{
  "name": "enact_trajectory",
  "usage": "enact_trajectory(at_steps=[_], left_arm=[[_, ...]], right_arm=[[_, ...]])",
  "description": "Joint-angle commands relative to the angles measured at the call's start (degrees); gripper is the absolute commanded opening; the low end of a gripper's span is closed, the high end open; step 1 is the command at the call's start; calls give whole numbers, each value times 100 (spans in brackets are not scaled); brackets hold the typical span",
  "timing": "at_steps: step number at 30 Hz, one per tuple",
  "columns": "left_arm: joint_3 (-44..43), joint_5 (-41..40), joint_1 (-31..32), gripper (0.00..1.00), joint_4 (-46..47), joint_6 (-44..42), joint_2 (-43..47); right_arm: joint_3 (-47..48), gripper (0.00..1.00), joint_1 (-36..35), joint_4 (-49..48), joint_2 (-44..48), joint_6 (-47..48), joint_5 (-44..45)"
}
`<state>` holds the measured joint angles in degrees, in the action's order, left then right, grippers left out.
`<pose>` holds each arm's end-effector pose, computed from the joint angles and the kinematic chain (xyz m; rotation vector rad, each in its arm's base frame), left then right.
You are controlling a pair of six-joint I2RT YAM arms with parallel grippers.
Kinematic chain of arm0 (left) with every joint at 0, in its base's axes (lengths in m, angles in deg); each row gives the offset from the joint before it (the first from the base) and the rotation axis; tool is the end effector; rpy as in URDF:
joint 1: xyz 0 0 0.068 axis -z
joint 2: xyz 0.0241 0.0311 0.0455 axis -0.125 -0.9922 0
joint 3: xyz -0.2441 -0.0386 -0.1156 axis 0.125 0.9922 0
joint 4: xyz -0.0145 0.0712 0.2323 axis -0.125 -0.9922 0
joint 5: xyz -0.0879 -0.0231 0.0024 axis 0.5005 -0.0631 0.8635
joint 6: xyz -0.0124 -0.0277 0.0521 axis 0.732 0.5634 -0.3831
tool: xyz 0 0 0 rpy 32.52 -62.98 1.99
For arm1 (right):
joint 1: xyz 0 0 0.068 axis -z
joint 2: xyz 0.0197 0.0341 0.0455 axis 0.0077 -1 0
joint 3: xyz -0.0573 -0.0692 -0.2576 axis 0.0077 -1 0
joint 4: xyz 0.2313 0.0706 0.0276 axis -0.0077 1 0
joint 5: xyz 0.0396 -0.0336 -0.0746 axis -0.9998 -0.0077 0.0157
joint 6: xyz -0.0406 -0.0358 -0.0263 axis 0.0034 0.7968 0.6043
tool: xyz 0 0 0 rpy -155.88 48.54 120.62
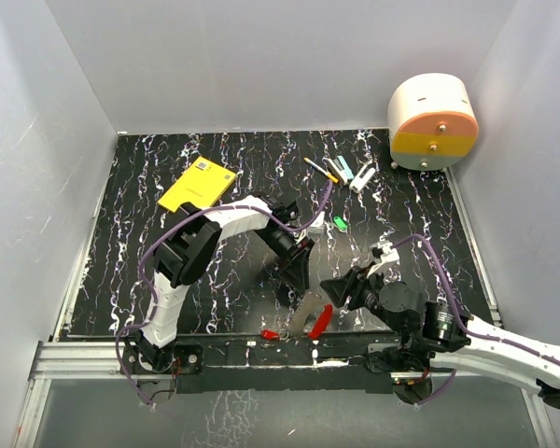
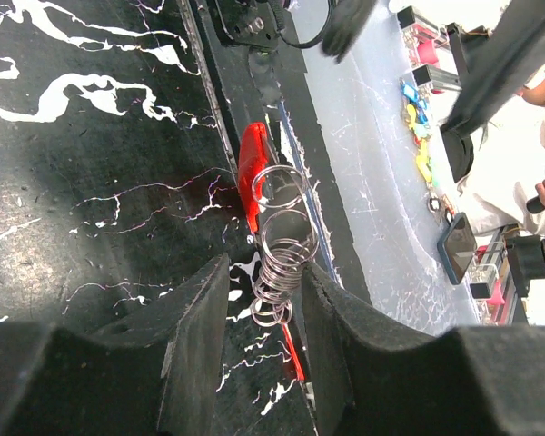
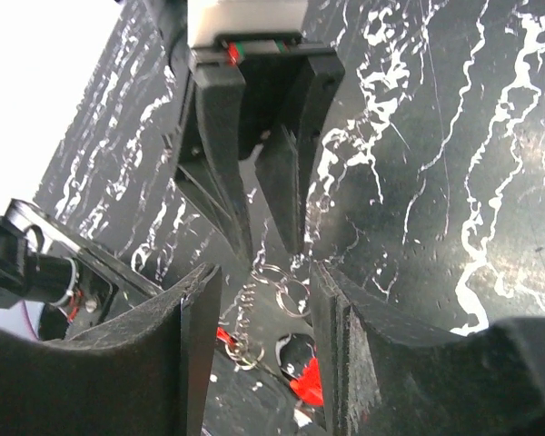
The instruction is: Put the keys on the keyring
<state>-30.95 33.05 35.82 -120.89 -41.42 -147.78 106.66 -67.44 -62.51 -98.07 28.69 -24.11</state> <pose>0.2486 -0.2905 0.1672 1.7613 1.7195 -1.8397 0.0591 0.0888 0.2306 -0.0840 1.9592 0.8328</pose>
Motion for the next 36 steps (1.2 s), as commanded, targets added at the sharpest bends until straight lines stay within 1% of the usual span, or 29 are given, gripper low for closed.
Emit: enact_trajectory(at_steps=[1, 4, 7, 12, 14, 17, 18, 20, 24, 27, 30, 33, 36], left_arm=[[-277, 171, 76, 37, -178, 60, 409], [-607, 190, 74, 38, -686, -202, 376], [-824, 176, 74, 39, -1010, -273, 329], [-966, 154, 168, 40, -1311, -258, 269], [-854, 62, 278, 40, -1042, 104, 336], [-443, -279, 483, 40, -297, 724, 604], [-343, -352, 523, 41, -63, 907, 706], [-213, -443, 539, 41, 341, 1256, 871], [-135, -729, 534, 41, 771, 1571, 1154], [-12, -804, 538, 41, 1036, 1756, 1324], [4, -875, 534, 41, 1009, 1720, 1331], [20, -881, 489, 41, 984, 1693, 1370], [73, -752, 274, 41, 1168, 1865, 1509]], right_arm=[[-27, 50, -24, 54, -2, -119, -172], [-3, 54, -24, 229, -209, -164, -273], [10, 57, -24, 408, -326, -292, -390], [-192, 61, -24, 377, -134, -374, -420], [-407, 63, -24, 398, 59, -432, -408], [-592, 68, -24, 265, 339, -451, -445], [-631, 73, -24, 227, 396, -474, -480], [-660, 78, -24, 227, 375, -537, -529], [-664, 79, -24, 31, 26, -525, -715], [-796, 79, -24, -548, -316, -299, -900], [-886, 79, -24, -1011, -746, -186, -994], [-923, 75, -24, -1279, -974, -129, -993], [-989, 72, -24, -1484, -926, -50, -940]])
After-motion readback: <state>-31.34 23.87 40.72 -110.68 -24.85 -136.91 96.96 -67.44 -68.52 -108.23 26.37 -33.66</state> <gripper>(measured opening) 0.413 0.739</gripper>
